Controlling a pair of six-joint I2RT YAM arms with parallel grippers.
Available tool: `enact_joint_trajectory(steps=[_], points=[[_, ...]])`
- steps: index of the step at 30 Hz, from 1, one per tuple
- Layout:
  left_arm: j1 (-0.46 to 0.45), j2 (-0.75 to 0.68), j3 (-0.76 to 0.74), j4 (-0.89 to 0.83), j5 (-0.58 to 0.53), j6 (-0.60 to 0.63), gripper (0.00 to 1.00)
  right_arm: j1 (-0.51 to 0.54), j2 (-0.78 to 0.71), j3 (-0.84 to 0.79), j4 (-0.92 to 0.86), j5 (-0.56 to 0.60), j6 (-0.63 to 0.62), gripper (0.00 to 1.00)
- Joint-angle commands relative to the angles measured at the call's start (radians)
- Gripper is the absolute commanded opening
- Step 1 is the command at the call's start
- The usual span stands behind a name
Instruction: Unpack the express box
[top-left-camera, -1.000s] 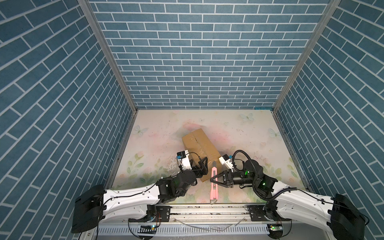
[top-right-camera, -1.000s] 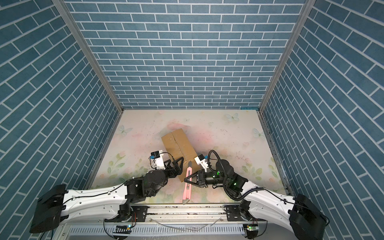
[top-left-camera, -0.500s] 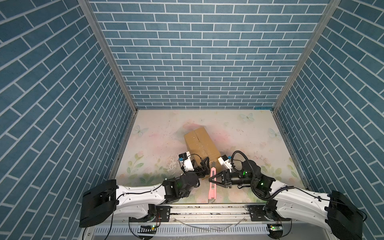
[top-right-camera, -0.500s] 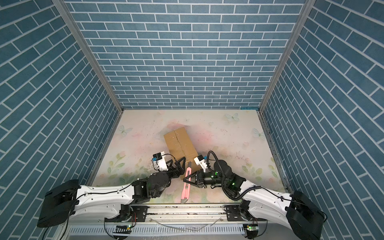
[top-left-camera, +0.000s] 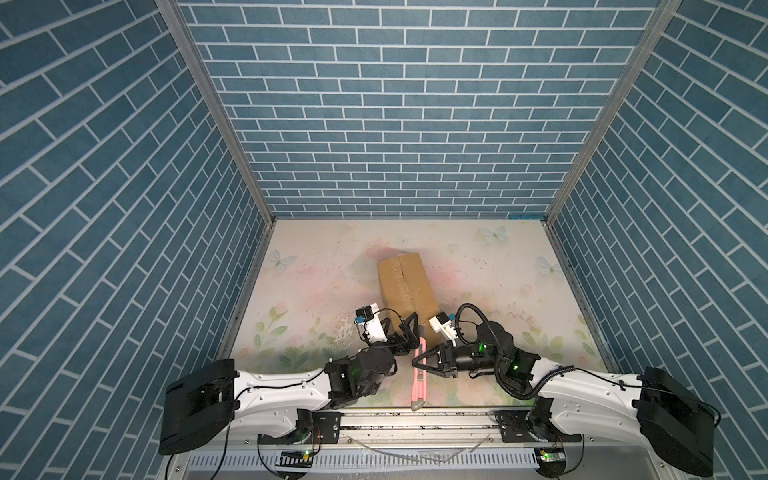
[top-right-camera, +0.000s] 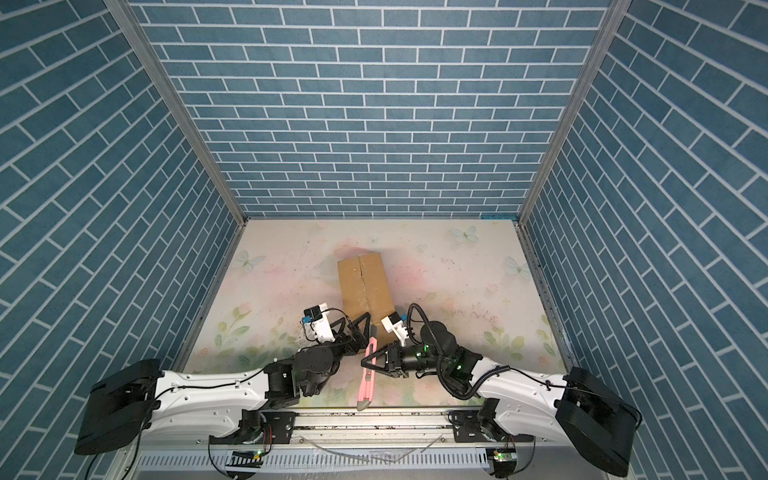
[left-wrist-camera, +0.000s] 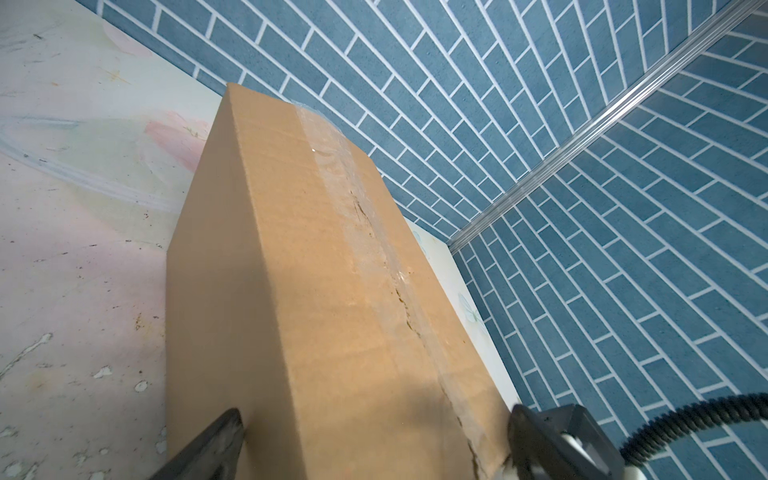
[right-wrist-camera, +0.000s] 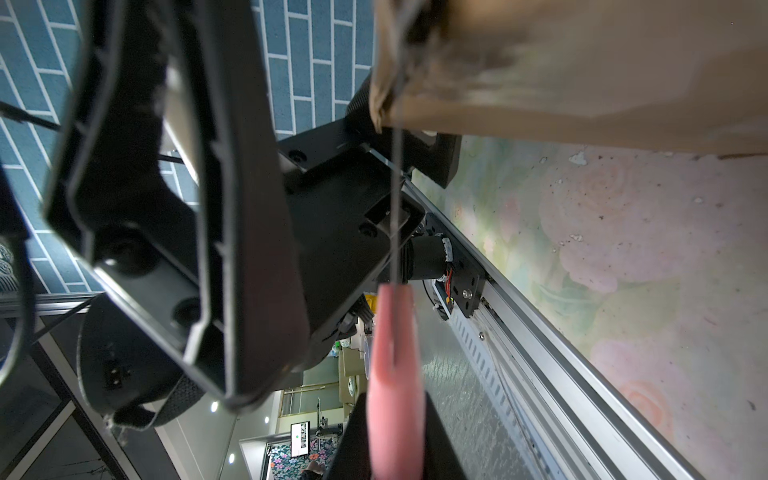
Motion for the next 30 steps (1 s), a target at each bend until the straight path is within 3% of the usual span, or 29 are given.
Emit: enact_joint_trajectory(steps=[1,4,10,18,22,30], points=[[-0.009,-0.018,-0.018,0.045,0.009,0.007,1.0,0.011,-0.009,0.044,0.063,0.001,0.0,0.0],[-0.01,-0.057,-0.031,0.023,0.0,0.01,1.0,0.012,-0.032,0.039,0.017,0.02,-0.018,0.0],[0.005,-0.283,0.008,-0.326,-0.037,0.04,1.0,0.011,-0.087,0.038,-0.082,0.05,-0.049,0.0],[0.183,-0.539,0.008,-0.599,0.087,0.086,1.0,0.01,-0.102,0.048,-0.135,0.078,-0.061,0.0],[0.23,-0.544,0.049,-0.659,0.13,0.113,1.0,0.011,-0.094,0.05,-0.143,0.087,-0.055,0.0],[0.3,-0.414,0.133,-0.645,0.266,0.18,1.0,0.01,-0.194,0.05,-0.318,0.096,-0.077,0.0]])
